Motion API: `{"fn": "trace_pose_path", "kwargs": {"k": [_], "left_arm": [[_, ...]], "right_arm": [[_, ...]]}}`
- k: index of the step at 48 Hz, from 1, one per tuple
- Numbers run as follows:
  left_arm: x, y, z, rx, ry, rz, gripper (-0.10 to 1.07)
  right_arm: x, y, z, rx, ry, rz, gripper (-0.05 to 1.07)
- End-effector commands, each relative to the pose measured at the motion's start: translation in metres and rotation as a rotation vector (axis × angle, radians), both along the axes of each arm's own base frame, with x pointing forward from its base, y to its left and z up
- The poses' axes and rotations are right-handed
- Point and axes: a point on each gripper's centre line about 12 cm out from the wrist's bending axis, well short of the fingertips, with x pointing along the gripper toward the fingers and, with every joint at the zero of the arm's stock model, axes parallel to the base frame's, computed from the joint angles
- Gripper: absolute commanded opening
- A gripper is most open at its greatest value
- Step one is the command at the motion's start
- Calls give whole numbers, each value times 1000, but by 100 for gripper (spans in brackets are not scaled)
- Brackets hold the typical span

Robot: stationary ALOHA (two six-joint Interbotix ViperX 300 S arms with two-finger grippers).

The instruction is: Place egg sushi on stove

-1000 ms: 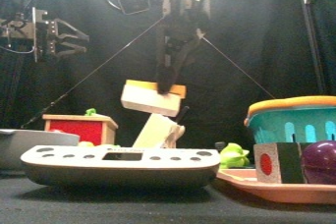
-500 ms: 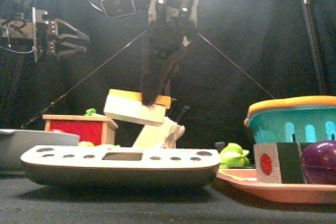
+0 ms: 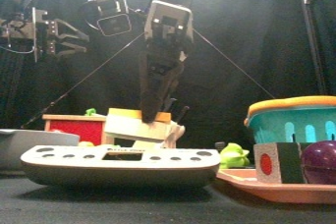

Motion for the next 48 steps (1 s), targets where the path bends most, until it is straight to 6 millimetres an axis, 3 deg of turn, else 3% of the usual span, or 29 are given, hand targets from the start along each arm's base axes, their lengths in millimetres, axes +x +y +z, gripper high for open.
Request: {"fn": "trace_pose_path", "kwargs": {"k": [1,23,39,48], "left_arm": [[1,0,5,9,-11,0,86],[1,0,5,9,-11,0,86],[1,0,5,10,-10,-2,86],[1,0,5,9,-12,0,86]], "right_arm": [[5,-1,18,10,-47,-10,68],[7,-10,12,56,-33,-79,69],[7,-11,12,57,-32,-80,89],[8,-11,14,50,-33,-79,91]]}}
